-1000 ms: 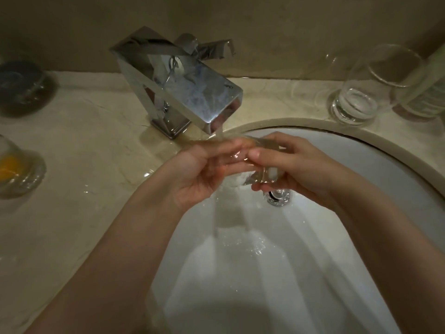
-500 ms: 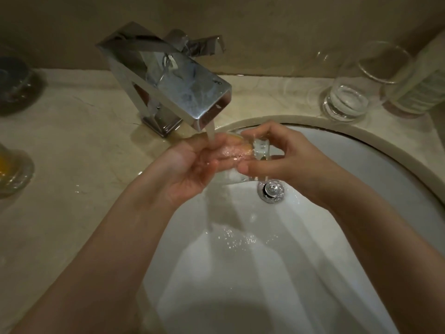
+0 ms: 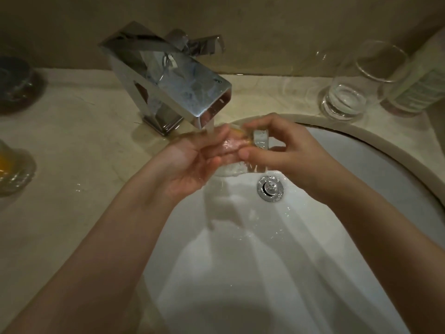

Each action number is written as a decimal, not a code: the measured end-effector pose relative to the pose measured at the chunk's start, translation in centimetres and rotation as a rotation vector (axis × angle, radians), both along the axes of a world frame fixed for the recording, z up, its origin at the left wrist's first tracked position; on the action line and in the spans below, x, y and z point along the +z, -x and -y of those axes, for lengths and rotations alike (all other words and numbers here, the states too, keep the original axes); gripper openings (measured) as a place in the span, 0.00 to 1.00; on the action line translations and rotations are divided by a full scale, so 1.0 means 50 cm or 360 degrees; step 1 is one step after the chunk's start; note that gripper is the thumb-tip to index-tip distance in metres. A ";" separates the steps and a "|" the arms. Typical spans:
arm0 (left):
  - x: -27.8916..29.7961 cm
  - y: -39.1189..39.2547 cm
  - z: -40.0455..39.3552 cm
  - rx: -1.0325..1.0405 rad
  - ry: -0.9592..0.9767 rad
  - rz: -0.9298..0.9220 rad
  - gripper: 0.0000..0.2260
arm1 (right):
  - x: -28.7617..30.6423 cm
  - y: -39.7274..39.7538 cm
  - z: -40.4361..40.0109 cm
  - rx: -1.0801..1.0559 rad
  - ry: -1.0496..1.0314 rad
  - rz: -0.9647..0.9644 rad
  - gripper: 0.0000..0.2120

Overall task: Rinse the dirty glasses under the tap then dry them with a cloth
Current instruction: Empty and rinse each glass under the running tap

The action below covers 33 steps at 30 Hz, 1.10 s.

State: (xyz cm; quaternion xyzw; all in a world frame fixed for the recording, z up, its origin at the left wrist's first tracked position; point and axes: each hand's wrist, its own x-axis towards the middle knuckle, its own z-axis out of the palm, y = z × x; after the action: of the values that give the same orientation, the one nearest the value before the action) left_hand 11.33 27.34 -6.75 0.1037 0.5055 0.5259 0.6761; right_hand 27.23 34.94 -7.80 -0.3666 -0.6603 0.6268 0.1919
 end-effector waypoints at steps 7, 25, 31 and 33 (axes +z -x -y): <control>-0.031 -0.014 0.040 0.0192 -0.0124 -0.0613 0.11 | -0.004 -0.003 0.040 -0.0359 0.0619 -0.0239 0.14; -0.048 -0.049 0.057 0.0442 -0.0115 -0.0512 0.34 | -0.046 0.066 0.163 -0.0333 0.0266 -0.0487 0.23; -0.069 -0.060 0.055 0.0606 -0.0173 -0.0293 0.31 | -0.058 0.071 0.167 -0.0285 0.0078 -0.0413 0.25; -0.069 -0.061 0.050 0.0622 -0.0151 -0.0609 0.21 | -0.059 0.063 0.168 -0.0223 -0.0241 -0.0217 0.27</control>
State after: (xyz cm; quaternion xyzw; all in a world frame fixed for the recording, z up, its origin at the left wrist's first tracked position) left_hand 14.40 24.86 -10.22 0.1330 0.6093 0.6403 0.4484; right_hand 24.09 26.54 -10.76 -0.3527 -0.6639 0.5837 0.3068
